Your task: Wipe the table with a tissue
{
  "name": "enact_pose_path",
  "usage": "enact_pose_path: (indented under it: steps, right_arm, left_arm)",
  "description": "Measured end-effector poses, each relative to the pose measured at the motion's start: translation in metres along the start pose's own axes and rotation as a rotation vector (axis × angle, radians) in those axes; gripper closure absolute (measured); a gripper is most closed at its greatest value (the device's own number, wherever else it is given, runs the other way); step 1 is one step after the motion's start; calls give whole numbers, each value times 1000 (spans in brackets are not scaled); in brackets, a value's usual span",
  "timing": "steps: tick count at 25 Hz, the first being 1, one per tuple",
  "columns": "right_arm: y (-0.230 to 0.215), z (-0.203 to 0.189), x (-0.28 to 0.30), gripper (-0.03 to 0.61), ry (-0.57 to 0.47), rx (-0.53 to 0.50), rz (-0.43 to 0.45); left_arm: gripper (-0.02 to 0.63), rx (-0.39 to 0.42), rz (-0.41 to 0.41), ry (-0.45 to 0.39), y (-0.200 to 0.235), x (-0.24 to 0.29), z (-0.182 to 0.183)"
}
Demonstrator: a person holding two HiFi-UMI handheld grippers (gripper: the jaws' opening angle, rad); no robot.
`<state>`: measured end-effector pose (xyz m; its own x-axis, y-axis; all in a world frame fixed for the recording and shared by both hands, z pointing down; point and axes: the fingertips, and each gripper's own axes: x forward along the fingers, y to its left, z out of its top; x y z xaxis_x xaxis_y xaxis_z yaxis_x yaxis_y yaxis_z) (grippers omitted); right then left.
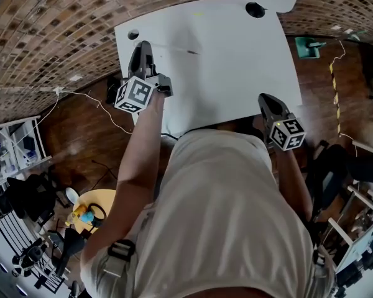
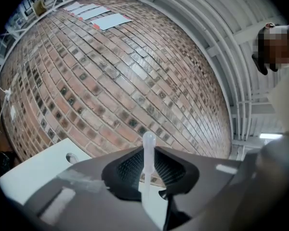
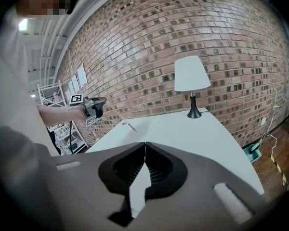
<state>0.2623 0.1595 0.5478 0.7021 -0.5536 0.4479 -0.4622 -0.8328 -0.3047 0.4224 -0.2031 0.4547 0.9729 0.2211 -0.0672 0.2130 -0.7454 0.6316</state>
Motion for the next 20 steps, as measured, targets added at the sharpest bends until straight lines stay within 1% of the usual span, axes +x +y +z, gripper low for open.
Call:
enact_pose_path:
  steps: [4, 9, 20]
  right_arm:
    - [-19, 1, -4, 571, -1, 3, 15]
    - [-35, 5, -1, 571, -7, 7, 49]
    - [-87, 15, 0, 571, 16, 5, 112]
  left_arm:
    - [543, 7, 8, -8, -14, -4, -6]
    - [545, 29, 27, -43, -28, -5, -1]
    - [545, 69, 114, -88, -43, -4, -7]
